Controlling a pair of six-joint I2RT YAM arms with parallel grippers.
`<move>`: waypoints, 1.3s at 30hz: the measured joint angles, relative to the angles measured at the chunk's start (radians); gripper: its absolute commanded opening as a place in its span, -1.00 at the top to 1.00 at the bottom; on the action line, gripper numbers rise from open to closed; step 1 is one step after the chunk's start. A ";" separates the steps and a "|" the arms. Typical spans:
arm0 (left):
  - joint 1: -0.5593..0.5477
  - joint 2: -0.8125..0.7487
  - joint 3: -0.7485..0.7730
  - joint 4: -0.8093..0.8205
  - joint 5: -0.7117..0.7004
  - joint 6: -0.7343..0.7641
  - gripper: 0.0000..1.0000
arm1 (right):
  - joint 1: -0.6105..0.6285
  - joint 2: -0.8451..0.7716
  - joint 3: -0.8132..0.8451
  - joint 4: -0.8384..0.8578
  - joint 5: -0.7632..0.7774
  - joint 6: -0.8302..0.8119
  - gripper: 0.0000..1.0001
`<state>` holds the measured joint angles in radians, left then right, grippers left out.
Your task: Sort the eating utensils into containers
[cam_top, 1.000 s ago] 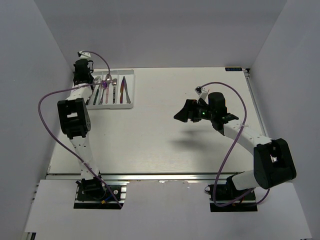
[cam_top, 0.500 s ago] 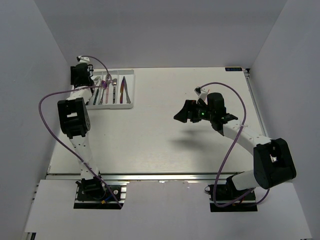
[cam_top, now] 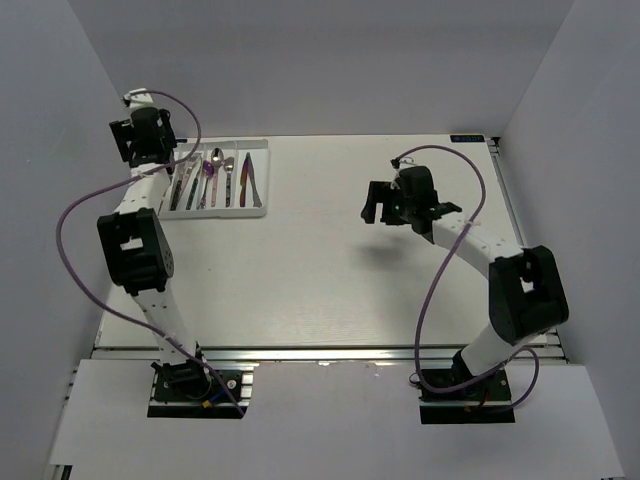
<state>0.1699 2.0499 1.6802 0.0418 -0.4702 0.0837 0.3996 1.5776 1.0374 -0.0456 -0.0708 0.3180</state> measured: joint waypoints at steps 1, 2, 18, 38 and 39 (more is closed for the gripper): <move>0.000 -0.044 0.000 -0.029 0.006 -0.039 -0.96 | 0.000 0.035 0.038 -0.023 0.051 -0.003 -0.79; 0.000 -0.100 0.000 -0.060 0.014 -0.087 -0.96 | 0.000 0.075 0.082 -0.051 0.104 -0.003 -0.79; -0.005 -0.875 -0.669 -0.163 0.260 -0.417 -0.96 | -0.103 0.573 0.534 -0.278 0.413 0.145 -0.53; -0.147 -0.764 -0.679 -0.107 0.554 -0.557 -0.96 | -0.122 0.337 0.116 -0.003 0.077 0.159 1.00; -0.185 -0.756 -0.701 -0.064 0.597 -0.590 -0.96 | -0.119 0.304 0.053 0.047 -0.019 0.179 1.00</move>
<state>-0.0147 1.2934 0.9791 -0.0223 0.1265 -0.5060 0.2806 1.8812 1.0904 0.0010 -0.0898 0.4969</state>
